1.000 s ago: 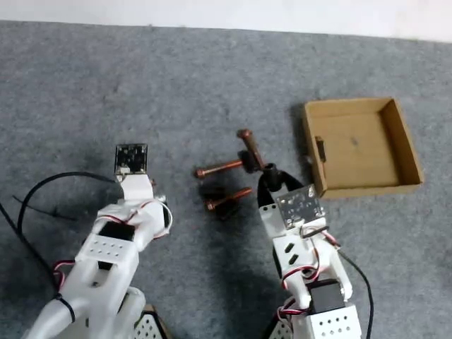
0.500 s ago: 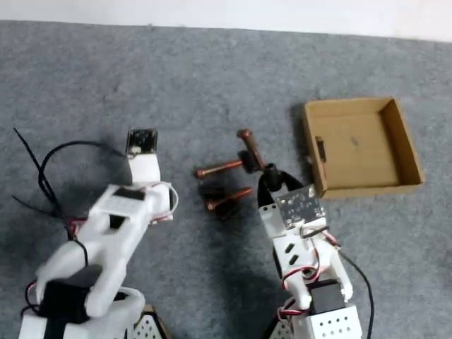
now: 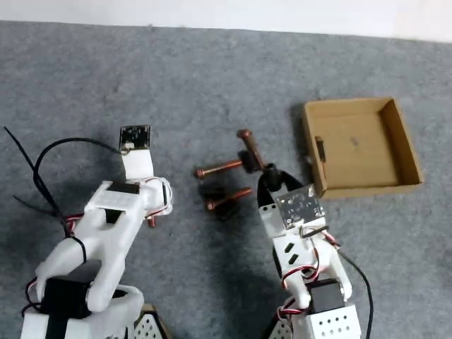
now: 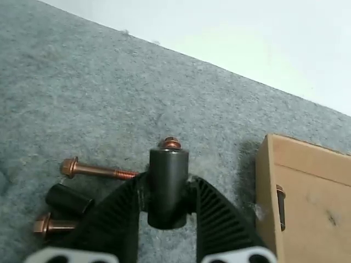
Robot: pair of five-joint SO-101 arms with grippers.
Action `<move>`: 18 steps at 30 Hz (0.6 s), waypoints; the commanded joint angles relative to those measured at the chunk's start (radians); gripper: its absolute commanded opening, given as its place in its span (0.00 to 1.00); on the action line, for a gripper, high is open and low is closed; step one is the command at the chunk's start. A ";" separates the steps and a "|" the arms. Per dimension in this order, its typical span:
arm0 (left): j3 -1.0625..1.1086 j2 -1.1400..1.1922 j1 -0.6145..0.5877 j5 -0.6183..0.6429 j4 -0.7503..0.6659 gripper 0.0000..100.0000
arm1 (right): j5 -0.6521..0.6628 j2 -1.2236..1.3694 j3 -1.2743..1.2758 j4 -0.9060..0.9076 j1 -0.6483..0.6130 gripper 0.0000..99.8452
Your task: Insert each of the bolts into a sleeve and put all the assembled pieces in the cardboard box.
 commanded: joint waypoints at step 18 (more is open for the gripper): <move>-0.077 0.013 -0.039 0.009 -0.023 0.26 | 0.006 -0.008 0.108 -0.001 0.012 0.01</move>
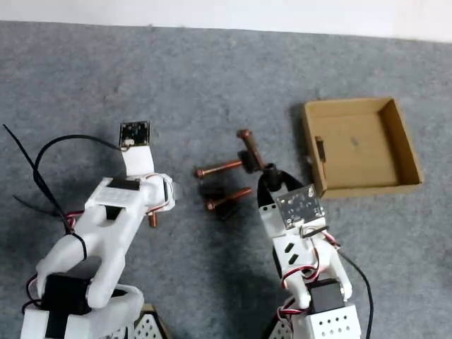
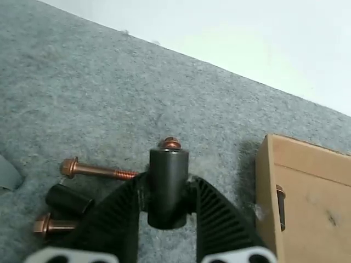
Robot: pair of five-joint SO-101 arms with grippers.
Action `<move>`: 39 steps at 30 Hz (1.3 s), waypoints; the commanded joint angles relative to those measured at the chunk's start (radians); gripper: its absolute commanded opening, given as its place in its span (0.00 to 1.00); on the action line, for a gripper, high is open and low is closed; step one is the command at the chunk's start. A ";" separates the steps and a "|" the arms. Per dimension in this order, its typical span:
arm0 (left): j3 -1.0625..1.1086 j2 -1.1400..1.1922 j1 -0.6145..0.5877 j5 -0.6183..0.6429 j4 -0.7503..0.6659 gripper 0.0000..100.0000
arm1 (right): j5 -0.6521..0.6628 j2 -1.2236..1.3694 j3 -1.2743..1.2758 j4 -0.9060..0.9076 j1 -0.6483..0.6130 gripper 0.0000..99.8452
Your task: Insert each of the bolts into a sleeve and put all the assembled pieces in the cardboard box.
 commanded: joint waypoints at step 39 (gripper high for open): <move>-0.199 0.179 -0.015 0.015 0.118 0.26 | 0.006 -0.008 0.108 -0.001 0.012 0.01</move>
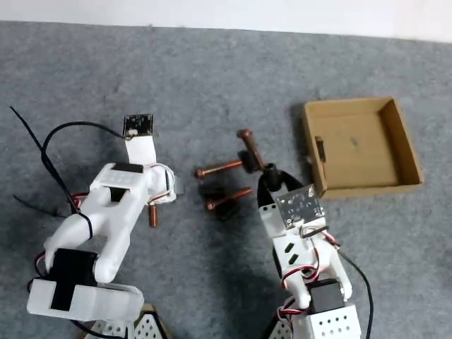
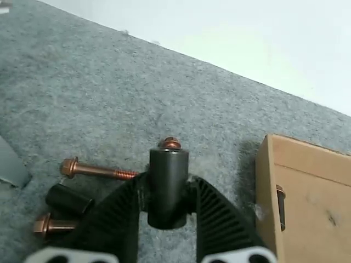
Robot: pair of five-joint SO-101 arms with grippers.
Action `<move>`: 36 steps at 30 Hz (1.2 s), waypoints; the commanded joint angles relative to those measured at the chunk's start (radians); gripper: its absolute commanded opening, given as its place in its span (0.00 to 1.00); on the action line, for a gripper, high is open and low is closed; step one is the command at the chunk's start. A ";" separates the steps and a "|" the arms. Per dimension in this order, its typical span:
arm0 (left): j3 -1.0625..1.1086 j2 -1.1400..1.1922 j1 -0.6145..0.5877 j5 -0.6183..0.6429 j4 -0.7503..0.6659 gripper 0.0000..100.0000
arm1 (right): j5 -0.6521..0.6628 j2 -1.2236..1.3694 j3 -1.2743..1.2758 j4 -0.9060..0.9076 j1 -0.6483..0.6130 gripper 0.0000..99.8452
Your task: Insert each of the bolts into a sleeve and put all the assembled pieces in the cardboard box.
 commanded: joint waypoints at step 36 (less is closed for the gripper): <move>0.631 -0.707 -0.001 0.008 -0.698 0.00 | 0.006 -0.010 0.105 -0.001 0.012 0.01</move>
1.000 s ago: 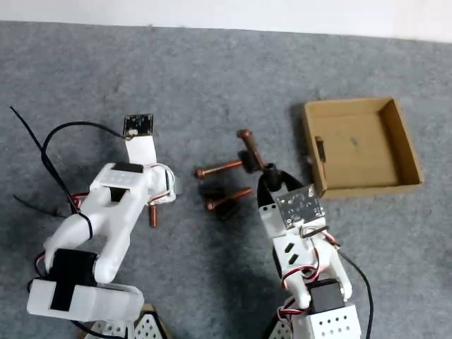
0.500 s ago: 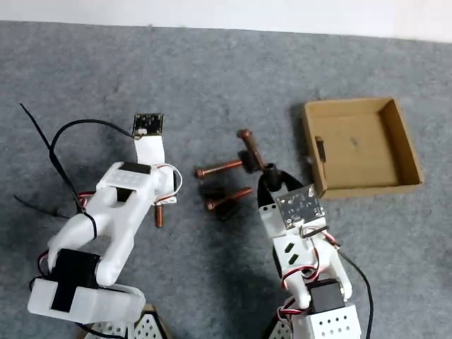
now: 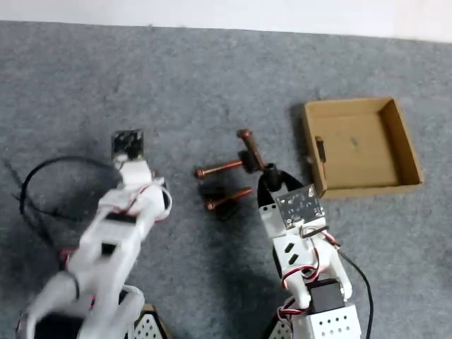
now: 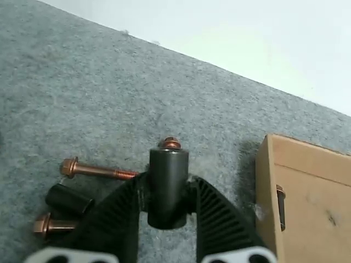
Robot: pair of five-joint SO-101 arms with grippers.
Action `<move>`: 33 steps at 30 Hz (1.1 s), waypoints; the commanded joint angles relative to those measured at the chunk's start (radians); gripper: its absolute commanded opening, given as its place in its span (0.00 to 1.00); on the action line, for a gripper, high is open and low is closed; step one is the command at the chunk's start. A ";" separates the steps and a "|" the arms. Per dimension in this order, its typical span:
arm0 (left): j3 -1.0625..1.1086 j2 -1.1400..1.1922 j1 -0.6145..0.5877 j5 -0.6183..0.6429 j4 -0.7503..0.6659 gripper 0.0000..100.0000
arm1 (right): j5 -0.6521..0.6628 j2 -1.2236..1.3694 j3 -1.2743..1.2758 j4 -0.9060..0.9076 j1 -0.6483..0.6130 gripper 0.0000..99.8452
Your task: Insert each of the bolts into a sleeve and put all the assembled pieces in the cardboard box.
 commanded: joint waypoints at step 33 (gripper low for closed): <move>0.300 -1.153 0.335 0.181 -0.172 0.01 | 0.009 -0.019 0.110 -0.012 -0.292 0.00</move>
